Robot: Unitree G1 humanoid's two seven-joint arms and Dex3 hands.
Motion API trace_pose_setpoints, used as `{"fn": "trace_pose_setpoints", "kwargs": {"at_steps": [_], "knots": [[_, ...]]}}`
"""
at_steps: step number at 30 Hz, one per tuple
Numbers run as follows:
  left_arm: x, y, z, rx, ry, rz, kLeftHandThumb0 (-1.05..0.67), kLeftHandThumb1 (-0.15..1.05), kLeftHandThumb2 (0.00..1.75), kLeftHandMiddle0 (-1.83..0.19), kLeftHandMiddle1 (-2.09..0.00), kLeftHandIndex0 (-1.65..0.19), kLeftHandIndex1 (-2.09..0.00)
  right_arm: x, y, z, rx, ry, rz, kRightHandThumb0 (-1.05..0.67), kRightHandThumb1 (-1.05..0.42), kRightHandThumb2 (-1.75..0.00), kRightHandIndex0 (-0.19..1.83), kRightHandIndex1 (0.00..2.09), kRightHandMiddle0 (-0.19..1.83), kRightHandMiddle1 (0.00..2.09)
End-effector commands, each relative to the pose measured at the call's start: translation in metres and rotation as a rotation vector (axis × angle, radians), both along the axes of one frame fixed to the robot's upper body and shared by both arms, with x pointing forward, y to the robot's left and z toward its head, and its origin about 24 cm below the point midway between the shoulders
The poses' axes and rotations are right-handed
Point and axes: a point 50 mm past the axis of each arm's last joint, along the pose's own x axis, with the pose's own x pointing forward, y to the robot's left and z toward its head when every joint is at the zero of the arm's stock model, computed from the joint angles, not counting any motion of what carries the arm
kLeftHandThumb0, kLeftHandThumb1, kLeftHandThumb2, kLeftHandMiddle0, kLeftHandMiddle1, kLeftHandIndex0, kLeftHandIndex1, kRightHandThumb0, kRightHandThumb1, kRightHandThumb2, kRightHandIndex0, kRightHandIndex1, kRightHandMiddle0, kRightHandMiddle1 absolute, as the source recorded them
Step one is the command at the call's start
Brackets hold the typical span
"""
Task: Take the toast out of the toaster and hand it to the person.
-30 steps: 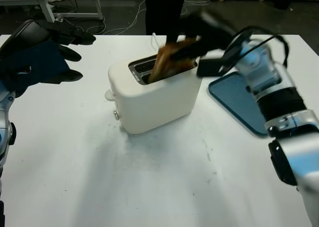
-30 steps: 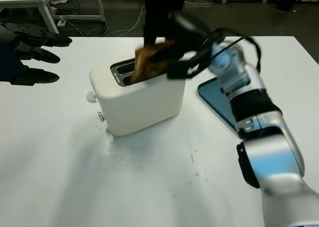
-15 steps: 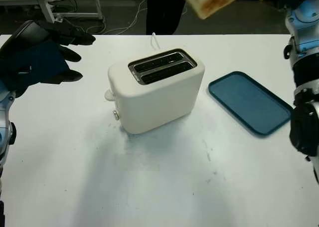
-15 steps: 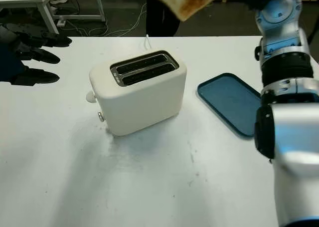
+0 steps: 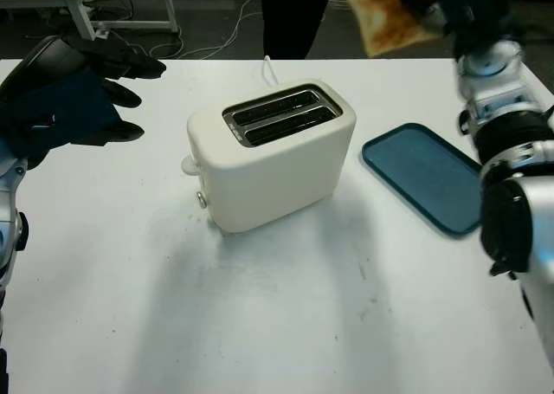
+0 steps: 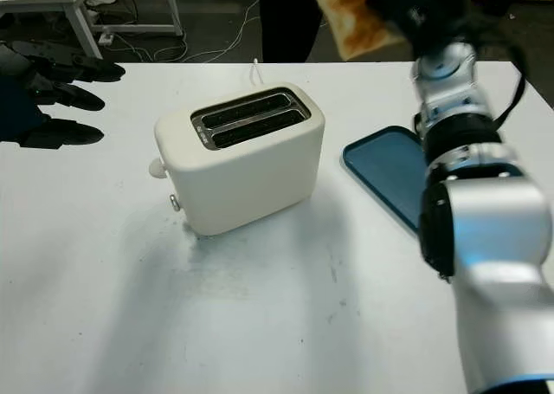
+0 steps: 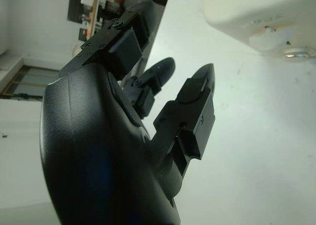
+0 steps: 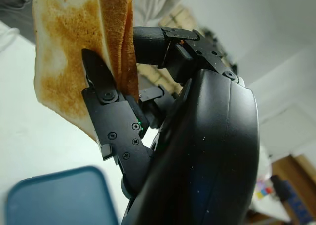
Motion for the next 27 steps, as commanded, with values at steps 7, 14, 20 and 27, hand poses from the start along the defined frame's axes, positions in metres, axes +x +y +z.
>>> {"fn": "trace_pose_setpoints", "kwargs": {"at_steps": [7,14,20,27], "knots": [[-0.001,0.000,-0.003,-0.003,0.008,0.019,0.20,0.78,0.01,-0.63,-0.53,-0.74,0.00,0.000,0.006,-0.028,0.128,0.065,-0.049,0.06,-0.86,-0.01,0.80,1.75,0.63,1.75],[0.000,0.002,-0.004,0.001,0.009,0.022,0.19,0.78,0.00,-0.64,-0.53,-0.74,0.00,0.000,0.007,-0.036,0.200,0.105,-0.060,0.08,-0.87,-0.01,0.77,1.75,0.62,1.75],[0.001,0.002,-0.005,-0.001,0.002,0.015,0.20,0.77,0.00,-0.65,-0.53,-0.75,-0.01,-0.001,0.006,-0.039,0.205,0.117,-0.076,0.07,-0.89,-0.01,0.70,1.75,0.58,1.75],[0.000,0.002,-0.005,0.005,0.004,0.023,0.20,0.78,0.00,-0.65,-0.53,-0.75,-0.01,-0.001,0.003,-0.037,0.205,0.093,-0.072,0.09,-0.89,0.00,0.73,1.75,0.59,1.75]]}}
